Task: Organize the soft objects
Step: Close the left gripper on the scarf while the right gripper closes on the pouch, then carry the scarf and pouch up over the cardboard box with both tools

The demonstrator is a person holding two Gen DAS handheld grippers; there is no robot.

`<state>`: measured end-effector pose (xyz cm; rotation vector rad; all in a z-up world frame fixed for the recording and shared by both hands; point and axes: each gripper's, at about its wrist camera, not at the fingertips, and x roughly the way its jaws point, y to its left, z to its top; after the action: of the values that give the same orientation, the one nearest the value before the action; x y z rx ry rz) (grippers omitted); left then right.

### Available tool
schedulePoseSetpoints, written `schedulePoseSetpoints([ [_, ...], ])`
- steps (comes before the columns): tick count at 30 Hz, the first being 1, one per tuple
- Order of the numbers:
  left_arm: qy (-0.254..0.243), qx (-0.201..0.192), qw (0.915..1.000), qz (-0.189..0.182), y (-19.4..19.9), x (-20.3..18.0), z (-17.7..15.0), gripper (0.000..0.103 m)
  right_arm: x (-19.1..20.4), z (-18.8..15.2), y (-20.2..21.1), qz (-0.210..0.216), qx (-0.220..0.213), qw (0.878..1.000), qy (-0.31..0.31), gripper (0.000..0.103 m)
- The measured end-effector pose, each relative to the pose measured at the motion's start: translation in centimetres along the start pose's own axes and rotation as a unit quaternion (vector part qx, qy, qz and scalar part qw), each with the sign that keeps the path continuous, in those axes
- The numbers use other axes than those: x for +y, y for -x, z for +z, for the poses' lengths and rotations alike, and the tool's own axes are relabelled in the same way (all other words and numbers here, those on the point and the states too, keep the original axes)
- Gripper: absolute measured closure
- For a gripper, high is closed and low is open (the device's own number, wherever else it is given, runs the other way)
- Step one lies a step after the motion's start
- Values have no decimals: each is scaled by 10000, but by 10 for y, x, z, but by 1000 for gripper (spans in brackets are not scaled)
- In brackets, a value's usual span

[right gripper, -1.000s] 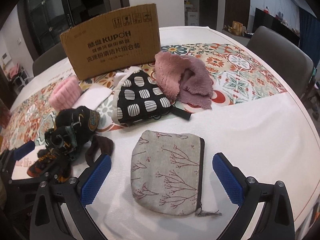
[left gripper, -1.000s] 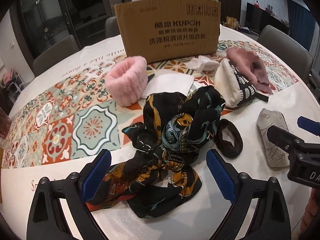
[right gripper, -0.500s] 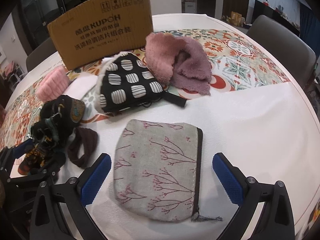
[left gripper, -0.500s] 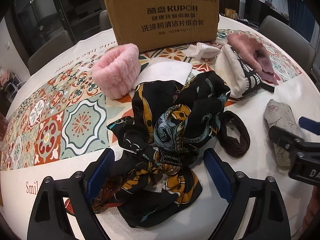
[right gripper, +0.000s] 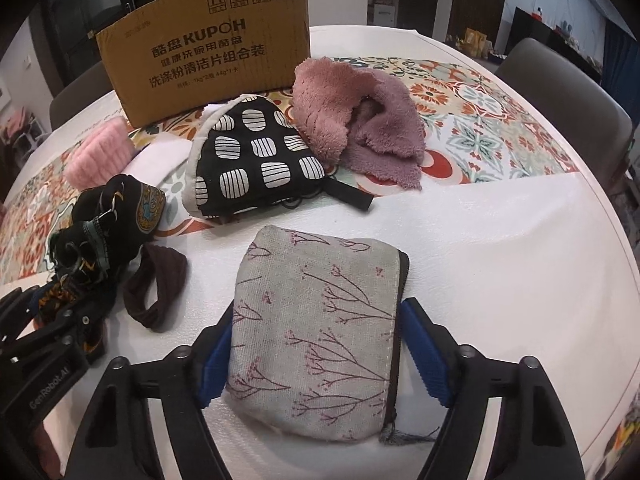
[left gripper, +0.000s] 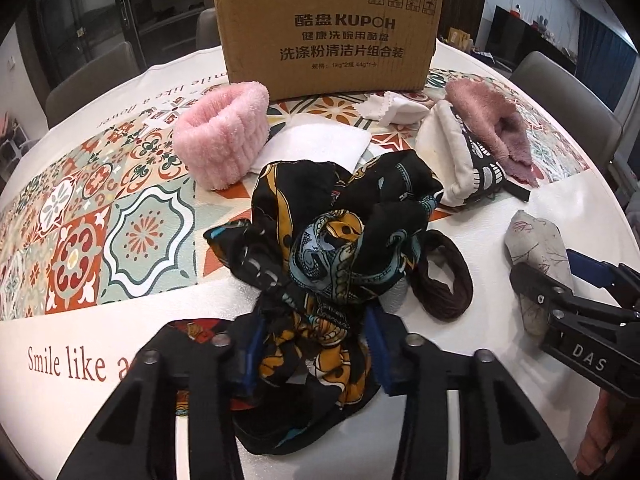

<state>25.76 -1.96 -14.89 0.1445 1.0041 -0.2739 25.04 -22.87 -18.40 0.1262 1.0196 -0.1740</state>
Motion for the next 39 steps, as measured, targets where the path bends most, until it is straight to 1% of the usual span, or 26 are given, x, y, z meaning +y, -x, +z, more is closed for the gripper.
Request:
schedulePoseSetpoints([
  [2, 48, 14, 9999, -112, 1, 0, -1, 73, 0, 1, 1, 1, -22, 10000, 45, 41],
  [3, 60, 19, 9999, -156, 2, -1, -2, 75, 0, 1, 2, -5, -48, 10000, 60, 43],
  [7, 95, 6, 9997, -235, 6, -3, -3, 76, 0, 4, 5, 54, -89, 9999, 128, 53],
  [11, 136, -122, 9994, -279, 18, -3, -3, 76, 1, 6, 14, 153, -268, 9993, 203, 69],
  [13, 151, -178, 9994, -275, 23, -3, -2, 76, 3, 6, 16, 250, -279, 9990, 234, 73],
  [17, 136, -285, 9992, -245, 32, -4, -3, 76, 3, 6, 19, 362, -317, 9986, 237, 83],
  [21, 199, -344, 9989, -251, 40, -4, -6, 76, 4, 6, 21, 489, -310, 9979, 282, 87],
  [24, 238, -438, 9985, -247, 48, -3, -6, 76, 6, 6, 25, 540, -337, 9975, 299, 87],
  [27, 224, -568, 9978, -252, 57, -3, -3, 77, 7, 8, 34, 551, -465, 9969, 317, 87],
  [31, 143, -864, 9958, -256, 73, -2, 6, 78, 9, 14, 49, 598, -635, 9957, 319, 87],
  [39, 29, -1520, 9881, -217, 105, 0, 25, 79, 15, 33, 79, 753, -1119, 9905, 273, 87],
])
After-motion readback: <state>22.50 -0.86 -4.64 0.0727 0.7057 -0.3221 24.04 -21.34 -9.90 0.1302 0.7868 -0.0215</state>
